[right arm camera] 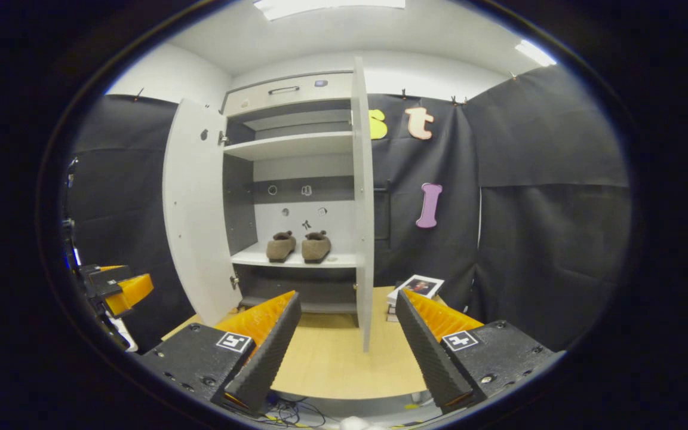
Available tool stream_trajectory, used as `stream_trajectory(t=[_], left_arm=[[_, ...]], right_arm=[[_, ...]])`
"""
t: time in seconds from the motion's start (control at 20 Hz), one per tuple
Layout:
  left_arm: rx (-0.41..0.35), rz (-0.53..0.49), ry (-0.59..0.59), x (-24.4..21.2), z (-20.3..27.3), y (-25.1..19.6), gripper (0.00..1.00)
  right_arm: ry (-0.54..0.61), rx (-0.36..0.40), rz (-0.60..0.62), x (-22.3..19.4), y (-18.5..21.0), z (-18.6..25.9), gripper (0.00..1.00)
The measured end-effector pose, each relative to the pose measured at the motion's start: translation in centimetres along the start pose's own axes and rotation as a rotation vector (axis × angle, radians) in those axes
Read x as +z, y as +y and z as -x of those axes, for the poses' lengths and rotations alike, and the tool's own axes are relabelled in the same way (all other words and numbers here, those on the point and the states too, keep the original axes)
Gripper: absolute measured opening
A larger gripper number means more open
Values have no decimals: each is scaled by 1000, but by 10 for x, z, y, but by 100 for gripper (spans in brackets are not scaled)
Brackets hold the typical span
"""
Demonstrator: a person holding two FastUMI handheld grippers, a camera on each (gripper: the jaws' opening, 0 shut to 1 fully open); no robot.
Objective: Grab one shoe with the right hand and put it into the shoe cabinet, grab the other shoe with the left hand and put it into the shoe cabinet; then close the right door with the right hand and the left door with the left hand.
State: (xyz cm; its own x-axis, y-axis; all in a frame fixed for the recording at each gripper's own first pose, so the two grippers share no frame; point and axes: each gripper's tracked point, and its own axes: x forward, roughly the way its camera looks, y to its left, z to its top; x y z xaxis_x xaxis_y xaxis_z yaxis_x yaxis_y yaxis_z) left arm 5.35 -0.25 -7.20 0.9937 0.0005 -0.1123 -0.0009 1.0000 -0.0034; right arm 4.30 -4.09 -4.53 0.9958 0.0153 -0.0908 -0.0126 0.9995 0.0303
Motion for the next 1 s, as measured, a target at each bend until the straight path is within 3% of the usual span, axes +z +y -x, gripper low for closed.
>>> stream_trajectory(t=[0.55, 1.0], left_arm=[[25, 17, 11, -3, -24, -22, 96], [60, 29, 45, -14, -45, -25, 96]], right_arm=[[-71, -124, 48, 71, -104, -124, 100], [-69, -113, 37, 93, -116, -194, 98]])
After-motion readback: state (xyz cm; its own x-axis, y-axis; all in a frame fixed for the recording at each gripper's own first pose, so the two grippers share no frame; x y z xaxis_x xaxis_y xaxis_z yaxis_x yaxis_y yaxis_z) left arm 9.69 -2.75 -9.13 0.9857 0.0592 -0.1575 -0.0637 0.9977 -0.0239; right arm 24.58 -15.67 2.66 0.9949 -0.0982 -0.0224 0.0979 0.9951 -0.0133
